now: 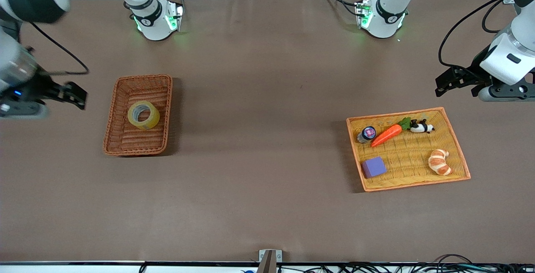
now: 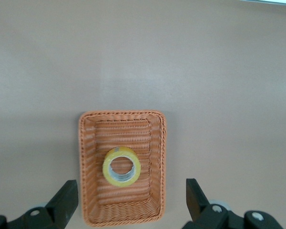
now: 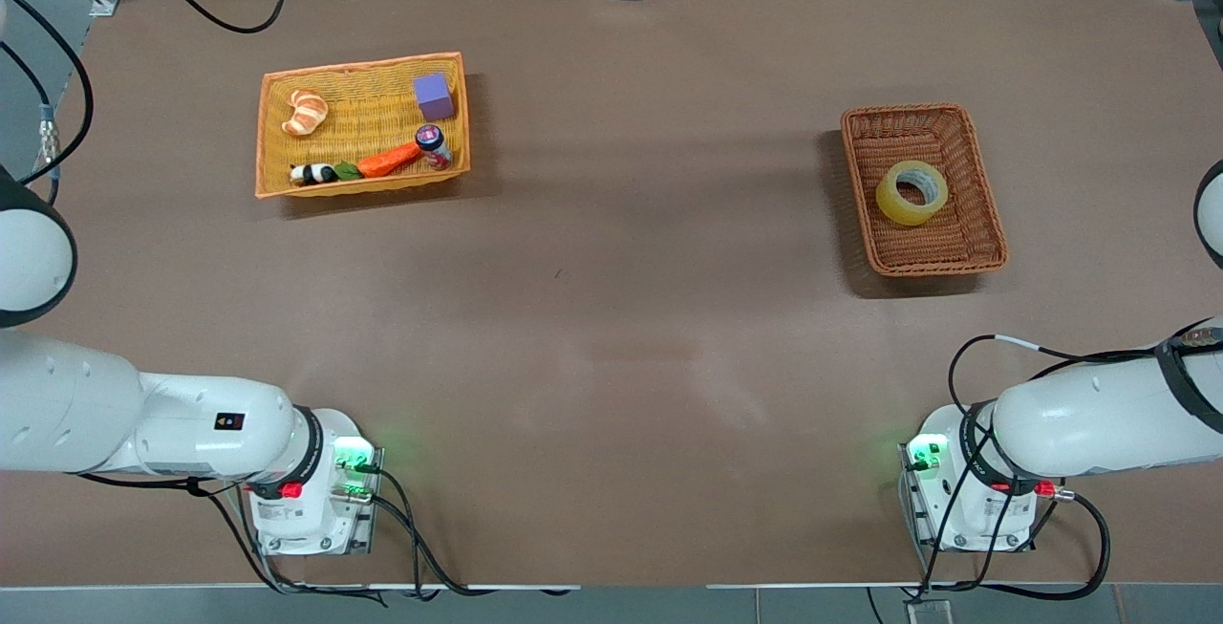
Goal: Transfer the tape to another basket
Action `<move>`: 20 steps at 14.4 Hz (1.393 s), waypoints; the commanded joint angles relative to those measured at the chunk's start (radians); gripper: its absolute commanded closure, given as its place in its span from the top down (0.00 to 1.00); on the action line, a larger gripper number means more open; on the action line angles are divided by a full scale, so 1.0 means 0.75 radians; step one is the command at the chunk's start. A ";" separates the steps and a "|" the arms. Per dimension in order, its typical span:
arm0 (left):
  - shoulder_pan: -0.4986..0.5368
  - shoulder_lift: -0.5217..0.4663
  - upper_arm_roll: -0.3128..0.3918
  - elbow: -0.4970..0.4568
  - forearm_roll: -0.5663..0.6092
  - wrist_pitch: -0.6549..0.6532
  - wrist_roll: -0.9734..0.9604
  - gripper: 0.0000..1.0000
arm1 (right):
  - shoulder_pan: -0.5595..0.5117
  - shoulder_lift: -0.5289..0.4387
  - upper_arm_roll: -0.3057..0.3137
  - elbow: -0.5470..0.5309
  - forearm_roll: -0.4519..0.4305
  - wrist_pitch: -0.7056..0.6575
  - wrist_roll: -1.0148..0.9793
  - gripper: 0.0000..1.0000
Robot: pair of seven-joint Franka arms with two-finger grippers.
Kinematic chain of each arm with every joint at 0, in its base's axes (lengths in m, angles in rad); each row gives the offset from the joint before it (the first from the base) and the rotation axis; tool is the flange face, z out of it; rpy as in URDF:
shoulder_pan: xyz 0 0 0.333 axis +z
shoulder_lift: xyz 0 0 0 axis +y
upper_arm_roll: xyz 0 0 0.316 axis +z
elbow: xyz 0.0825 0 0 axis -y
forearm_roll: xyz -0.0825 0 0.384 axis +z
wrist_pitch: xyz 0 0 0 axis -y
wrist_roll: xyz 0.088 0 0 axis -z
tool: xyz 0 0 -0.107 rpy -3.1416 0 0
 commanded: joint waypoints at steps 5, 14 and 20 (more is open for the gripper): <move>-0.004 0.039 -0.004 0.081 0.027 -0.024 -0.006 1.00 | -0.084 -0.181 -0.020 -0.131 0.135 -0.120 0.009 1.00; -0.002 0.037 -0.004 0.081 0.027 -0.024 -0.036 1.00 | -0.064 -0.171 -0.020 -0.044 0.131 -0.109 -0.006 1.00; -0.002 0.037 -0.004 0.081 0.029 -0.024 -0.057 1.00 | -0.062 -0.161 -0.020 -0.044 0.131 -0.099 -0.010 1.00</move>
